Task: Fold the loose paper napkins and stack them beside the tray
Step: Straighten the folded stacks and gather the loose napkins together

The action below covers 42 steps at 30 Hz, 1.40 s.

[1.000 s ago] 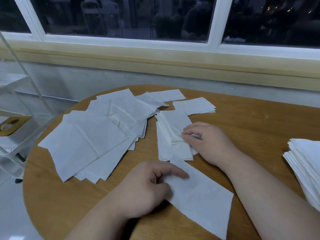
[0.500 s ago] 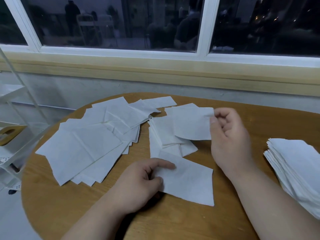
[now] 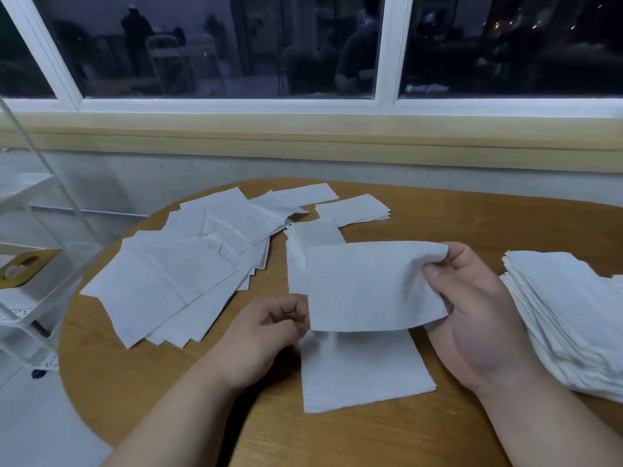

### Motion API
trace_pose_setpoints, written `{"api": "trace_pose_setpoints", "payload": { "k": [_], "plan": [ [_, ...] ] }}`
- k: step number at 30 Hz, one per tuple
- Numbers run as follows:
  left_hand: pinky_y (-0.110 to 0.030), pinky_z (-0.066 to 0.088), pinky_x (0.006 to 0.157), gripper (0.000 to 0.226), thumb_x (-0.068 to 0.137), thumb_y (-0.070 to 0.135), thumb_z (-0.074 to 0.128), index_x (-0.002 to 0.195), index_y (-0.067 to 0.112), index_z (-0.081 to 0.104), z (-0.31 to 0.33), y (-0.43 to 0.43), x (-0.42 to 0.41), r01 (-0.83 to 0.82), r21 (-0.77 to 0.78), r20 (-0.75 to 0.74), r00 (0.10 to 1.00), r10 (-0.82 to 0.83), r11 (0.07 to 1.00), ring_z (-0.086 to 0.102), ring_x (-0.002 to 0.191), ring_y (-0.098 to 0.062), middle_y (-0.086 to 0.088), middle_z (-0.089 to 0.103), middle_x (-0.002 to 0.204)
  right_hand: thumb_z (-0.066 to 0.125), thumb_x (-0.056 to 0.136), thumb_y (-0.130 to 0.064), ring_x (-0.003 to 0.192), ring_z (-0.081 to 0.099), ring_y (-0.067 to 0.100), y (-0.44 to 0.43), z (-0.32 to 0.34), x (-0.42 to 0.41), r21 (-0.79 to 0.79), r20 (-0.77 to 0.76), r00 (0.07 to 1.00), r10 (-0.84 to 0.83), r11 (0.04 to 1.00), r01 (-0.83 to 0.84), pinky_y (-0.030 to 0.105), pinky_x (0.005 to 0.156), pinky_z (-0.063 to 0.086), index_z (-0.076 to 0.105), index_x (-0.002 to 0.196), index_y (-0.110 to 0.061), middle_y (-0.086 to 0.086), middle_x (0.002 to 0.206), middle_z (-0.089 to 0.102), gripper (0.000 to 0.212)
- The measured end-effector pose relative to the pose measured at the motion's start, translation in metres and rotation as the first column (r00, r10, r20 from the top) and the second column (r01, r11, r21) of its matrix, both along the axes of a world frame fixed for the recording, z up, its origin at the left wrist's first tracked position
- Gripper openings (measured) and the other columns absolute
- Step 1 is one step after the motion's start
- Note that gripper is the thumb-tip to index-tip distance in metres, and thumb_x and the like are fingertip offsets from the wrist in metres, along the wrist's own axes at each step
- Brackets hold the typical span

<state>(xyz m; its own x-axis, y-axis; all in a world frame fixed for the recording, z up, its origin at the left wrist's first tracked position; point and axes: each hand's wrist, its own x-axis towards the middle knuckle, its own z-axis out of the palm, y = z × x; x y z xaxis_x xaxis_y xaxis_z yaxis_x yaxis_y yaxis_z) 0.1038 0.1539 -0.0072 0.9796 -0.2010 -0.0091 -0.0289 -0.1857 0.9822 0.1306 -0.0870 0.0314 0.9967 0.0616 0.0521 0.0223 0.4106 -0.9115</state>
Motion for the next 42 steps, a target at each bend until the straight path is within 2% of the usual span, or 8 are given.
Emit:
{"api": "trace_pose_setpoints", "payload": {
  "k": [5, 12, 17, 21, 26, 31, 38, 42],
  "plan": [
    [-0.033, 0.044, 0.073, 0.013, 0.073, 0.01, 0.053, 0.076, 0.004, 0.064, 0.0, -0.001, 0.003, 0.037, -0.04, 0.012, 0.999, -0.036, 0.999, 0.065, 0.104, -0.032, -0.002, 0.074, 0.114, 0.049, 0.096, -0.003, 0.088, 0.07, 0.024, -0.004, -0.007, -0.005, -0.035, -0.055, 0.999, -0.003, 0.999, 0.001, 0.041, 0.078, 0.052, 0.064, 0.102, -0.013, 0.012, 0.098, 0.073, 0.019],
    [-0.025, 0.047, 0.069, 0.022, 0.073, 0.021, 0.054, 0.064, 0.001, 0.057, 0.0, 0.001, -0.001, 0.052, -0.147, -0.023, 0.998, -0.056, 0.988, 0.063, 0.081, -0.019, -0.007, 0.074, 0.112, 0.054, 0.09, -0.004, 0.087, 0.07, 0.025, -0.003, -0.015, -0.024, -0.087, -0.154, 0.973, 0.173, 0.978, -0.188, 0.041, 0.078, 0.051, 0.064, 0.1, -0.009, 0.016, 0.098, 0.074, 0.015],
    [-0.035, 0.052, 0.089, 0.053, 0.075, 0.025, 0.048, 0.093, -0.023, 0.063, 0.002, 0.004, -0.002, 0.08, -0.063, -0.009, 0.997, -0.081, 0.995, 0.067, 0.113, -0.023, -0.003, 0.071, 0.124, 0.05, 0.098, -0.001, 0.073, 0.059, 0.025, 0.004, -0.025, -0.029, -0.482, -0.07, 0.994, 0.08, 0.87, -0.104, 0.041, 0.068, 0.044, 0.061, 0.087, -0.016, 0.014, 0.08, 0.067, 0.022],
    [-0.019, 0.042, 0.064, 0.06, 0.074, 0.028, 0.047, 0.091, -0.029, 0.058, 0.0, 0.005, -0.005, 0.05, 0.007, 0.037, 0.998, -0.05, 0.999, 0.061, 0.073, -0.002, 0.002, 0.076, 0.11, 0.05, 0.096, -0.005, 0.056, 0.042, 0.022, 0.005, -0.028, -0.031, -0.674, 0.052, 0.999, 0.001, 0.738, 0.035, 0.038, 0.052, 0.031, 0.054, 0.083, -0.02, 0.027, 0.073, 0.057, 0.02],
    [-0.02, 0.049, 0.07, 0.029, 0.07, 0.035, 0.052, 0.053, 0.019, 0.071, 0.008, 0.0, -0.004, 0.054, -0.125, -0.02, 0.998, -0.057, 0.991, 0.068, 0.093, -0.013, 0.0, 0.071, 0.124, 0.051, 0.095, -0.01, 0.043, 0.04, 0.014, 0.005, -0.031, -0.032, -0.818, 0.158, 0.985, -0.07, 0.549, 0.17, 0.032, 0.04, 0.031, 0.052, 0.091, -0.028, 0.006, 0.055, 0.057, 0.018],
    [-0.047, 0.048, 0.082, 0.029, 0.066, 0.037, 0.055, 0.042, 0.023, 0.046, 0.004, 0.003, -0.003, 0.023, -0.13, -0.008, 1.0, -0.025, 0.991, 0.064, 0.102, -0.036, -0.001, 0.071, 0.125, 0.053, 0.095, -0.015, 0.047, 0.057, 0.009, 0.005, -0.031, -0.032, -0.903, 0.125, 0.986, -0.113, 0.399, 0.16, 0.02, 0.035, 0.038, 0.049, 0.128, -0.033, -0.01, 0.088, 0.07, 0.038],
    [-0.036, 0.042, 0.104, 0.017, 0.071, 0.032, 0.064, 0.059, 0.025, 0.074, 0.002, 0.001, -0.003, 0.033, 0.133, 0.045, 0.998, -0.04, 0.991, 0.059, 0.12, -0.002, 0.015, 0.071, 0.119, 0.049, 0.095, -0.021, 0.064, 0.061, 0.007, 0.008, -0.025, -0.037, -0.96, 0.127, 0.99, -0.059, 0.242, 0.138, 0.031, 0.056, 0.051, 0.043, 0.142, -0.036, -0.012, 0.106, 0.067, 0.05],
    [-0.028, 0.042, 0.105, 0.032, 0.08, 0.005, 0.075, 0.082, 0.036, 0.079, -0.003, -0.002, -0.002, 0.01, 0.269, 0.087, 0.996, -0.034, 0.963, 0.057, 0.119, 0.007, 0.029, 0.066, 0.119, 0.054, 0.091, -0.024, 0.113, 0.045, 0.006, 0.005, -0.026, -0.032, -0.977, 0.164, 0.986, -0.001, 0.135, 0.163, 0.029, 0.092, 0.045, 0.045, 0.144, -0.033, -0.019, 0.122, 0.055, 0.054]
  ]
}}
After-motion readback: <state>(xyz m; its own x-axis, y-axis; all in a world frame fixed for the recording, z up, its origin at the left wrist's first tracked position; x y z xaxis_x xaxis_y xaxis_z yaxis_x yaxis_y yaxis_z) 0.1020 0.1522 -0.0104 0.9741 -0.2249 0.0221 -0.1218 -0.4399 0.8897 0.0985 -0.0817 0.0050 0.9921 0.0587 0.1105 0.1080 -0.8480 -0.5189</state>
